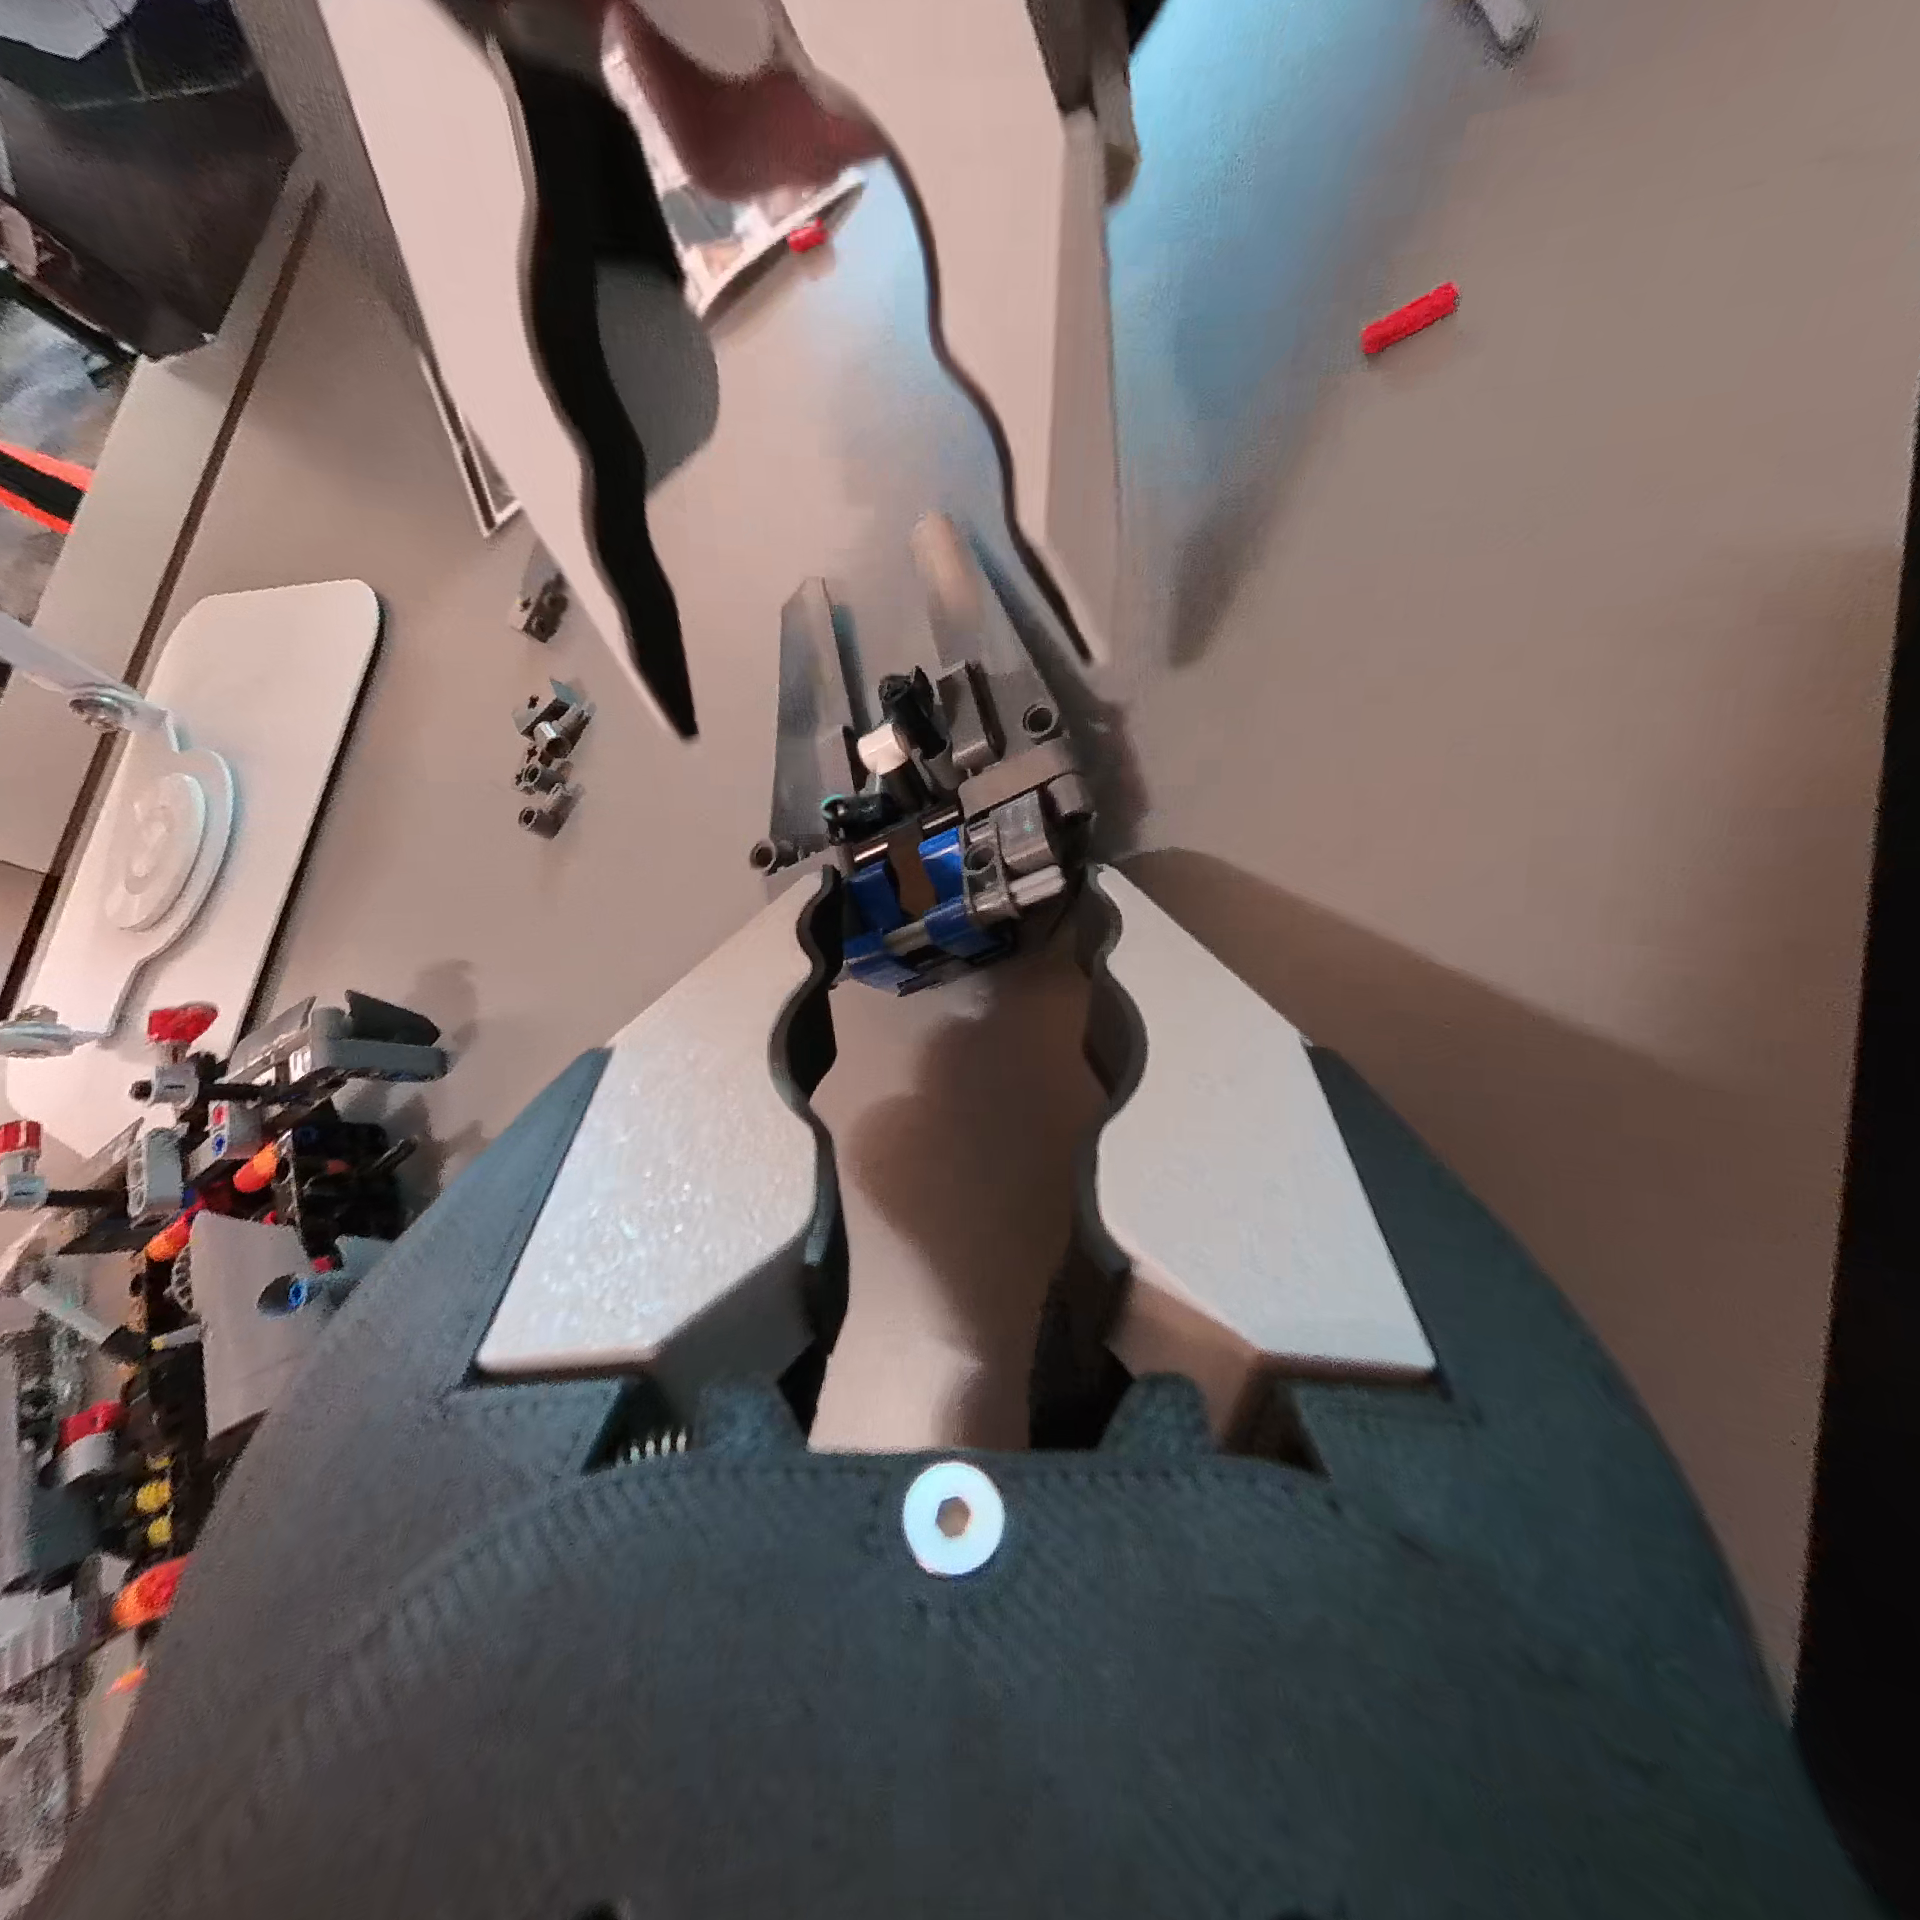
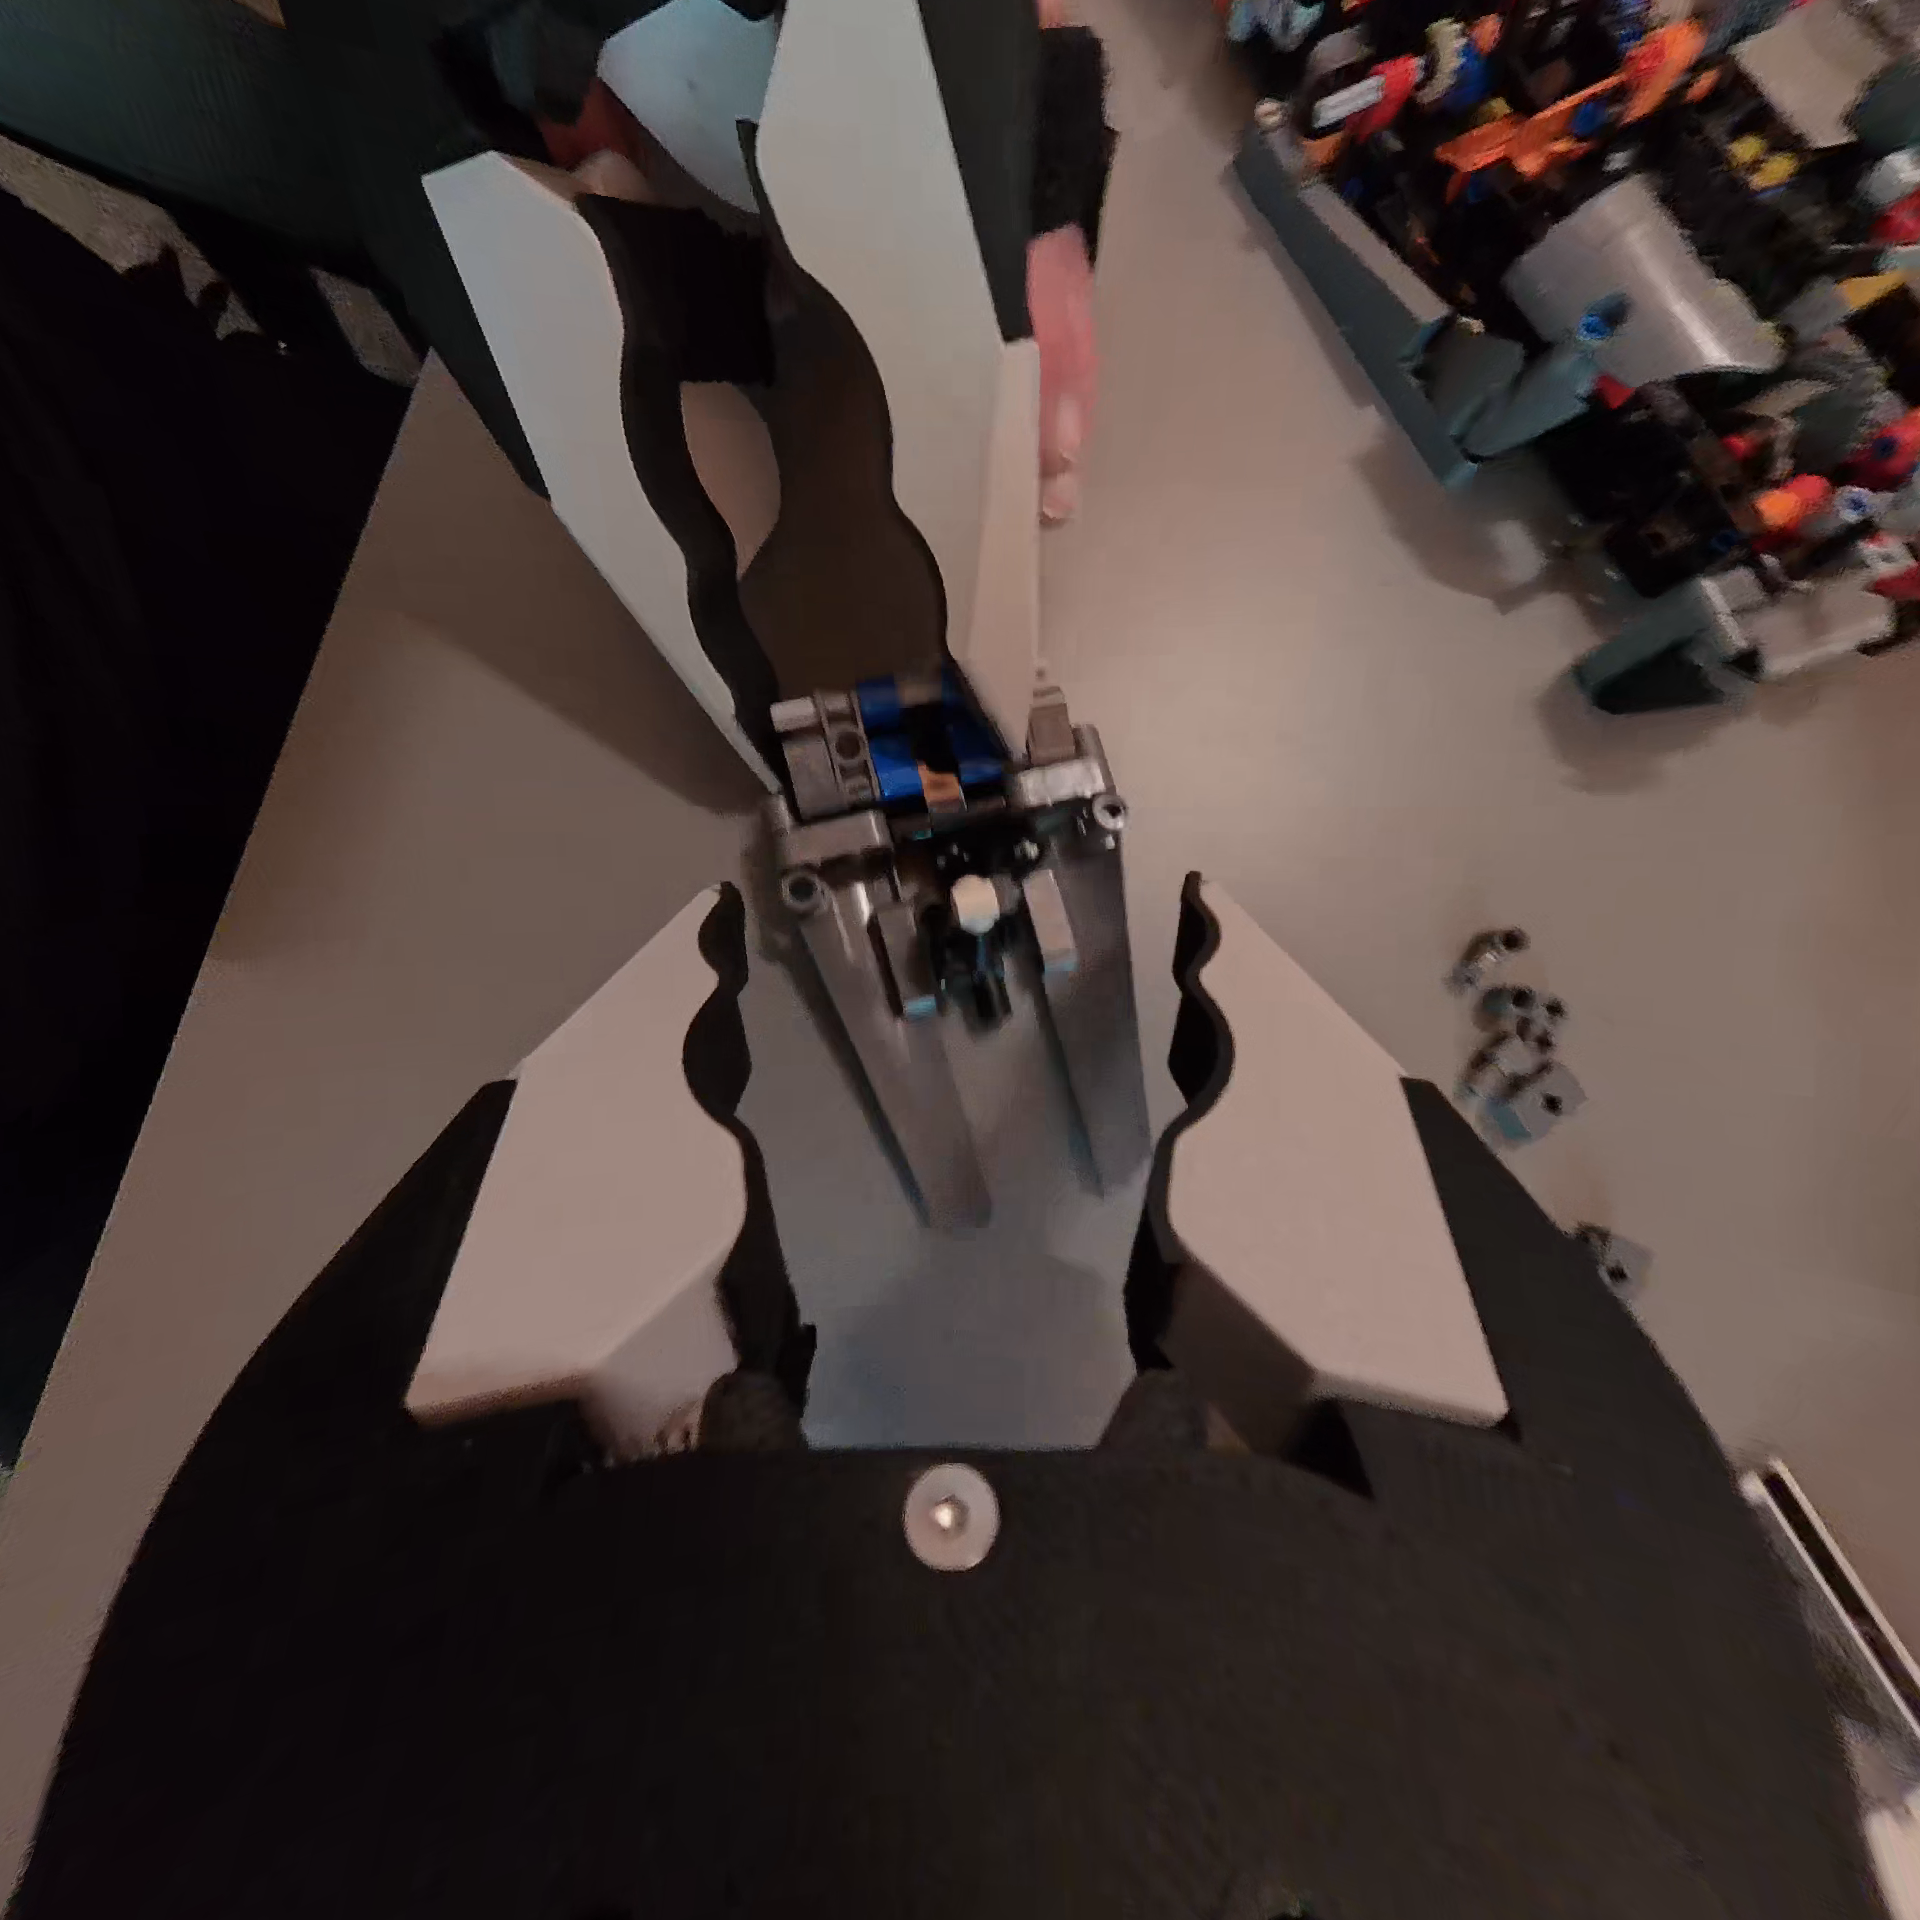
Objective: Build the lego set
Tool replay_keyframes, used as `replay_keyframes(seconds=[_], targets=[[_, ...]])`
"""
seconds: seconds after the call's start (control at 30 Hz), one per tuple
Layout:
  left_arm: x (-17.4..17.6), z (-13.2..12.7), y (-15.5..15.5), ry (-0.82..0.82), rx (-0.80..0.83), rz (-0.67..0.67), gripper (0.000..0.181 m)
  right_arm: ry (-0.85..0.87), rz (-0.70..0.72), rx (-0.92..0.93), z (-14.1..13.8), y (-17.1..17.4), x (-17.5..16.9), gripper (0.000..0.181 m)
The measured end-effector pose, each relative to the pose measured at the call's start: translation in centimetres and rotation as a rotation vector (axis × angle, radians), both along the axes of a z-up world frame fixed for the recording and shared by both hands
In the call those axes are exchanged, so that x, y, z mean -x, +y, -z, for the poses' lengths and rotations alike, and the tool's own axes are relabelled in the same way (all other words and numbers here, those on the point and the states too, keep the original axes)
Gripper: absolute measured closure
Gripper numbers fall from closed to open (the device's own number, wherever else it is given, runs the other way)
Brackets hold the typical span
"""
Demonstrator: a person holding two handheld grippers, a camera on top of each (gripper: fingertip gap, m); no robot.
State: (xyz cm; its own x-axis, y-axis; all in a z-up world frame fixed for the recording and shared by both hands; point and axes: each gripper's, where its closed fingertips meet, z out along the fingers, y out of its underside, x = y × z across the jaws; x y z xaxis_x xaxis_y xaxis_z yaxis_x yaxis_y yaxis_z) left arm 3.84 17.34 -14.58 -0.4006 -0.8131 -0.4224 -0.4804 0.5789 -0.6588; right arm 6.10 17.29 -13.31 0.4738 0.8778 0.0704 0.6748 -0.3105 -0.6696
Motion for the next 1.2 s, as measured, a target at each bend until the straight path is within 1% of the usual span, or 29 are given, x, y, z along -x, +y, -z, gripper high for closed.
replay_keyframes(seconds=[0.07, 0.17, 0.2, 0.37, 0.43, 0.5, 0.57, 0.7, 0.8, 0.87, 0.97, 1.0, 1.13, 1.2], targets=[[0.3, -0.2, 0.2, -0.011, -0.014, -0.002, 0.139, 0.039, 0.006, -0.003, -0.7, -0.3, -0.8, 0.108], [0.6, -0.6, 0.6, -0.024, -0.024, 0.004, 0.139, 0.045, -0.001, -0.001, -0.6, -0.6, -1.4, 0.124], [0.7, -0.6, 0.8, -0.022, -0.031, 0.01, 0.14, 0.043, -0.007, 0.004, -0.4, -0.7, -1.4, 0.127], [0.9, -0.5, 1.8, -0.005, -0.044, 0.027, 0.143, -0.014, 0.0, 0.023, 1.0, -0.5, -1.7, 0.118], [0.8, -0.5, 2.2, -0.004, -0.053, 0.024, 0.143, -0.017, -0.006, 0.046, 1.3, -0.8, -1.8, 0.122], [0.6, -0.5, 2.7, -0.004, -0.062, 0.012, 0.145, -0.023, -0.012, 0.07, 1.6, -1.2, -1.8, 0.122], [0.5, -0.6, 3.4, -0.005, -0.073, -0.001, 0.146, -0.023, -0.032, 0.086, 1.7, -1.6, -1.5, 0.126], [0.4, -0.6, 4.5, 0.002, -0.07, -0.03, 0.146, -0.004, -0.073, 0.135, 2.1, -2.5, -0.9, 0.127], [0.4, -0.8, 4.9, -0.005, -0.051, -0.039, 0.147, 0.008, -0.091, 0.156, 2.0, -3.1, -0.8, 0.127], [0.4, -1.0, 5.0, -0.01, -0.036, -0.048, 0.147, 0.043, -0.09, 0.149, 1.3, -3.0, -0.6, 0.127], [0.8, -1.5, 4.5, -0.014, 0.021, -0.042, 0.147, 0.011, -0.083, 0.15, 1.6, -3.0, -0.8, 0.128], [0.8, -1.6, 4.2, -0.012, 0.041, -0.043, 0.147, 0.009, -0.093, 0.164, 1.9, -3.3, -0.6, 0.128], [0.8, -1.3, 4.7, -0.002, 0.004, -0.063, 0.149, 0.034, -0.136, 0.186, 1.8, -3.9, 1.1, 0.127], [0.5, -1.1, 5.1, -0.005, -0.001, -0.075, 0.154, 0.063, -0.174, 0.206, 1.7, -4.5, 2.4, 0.124]])
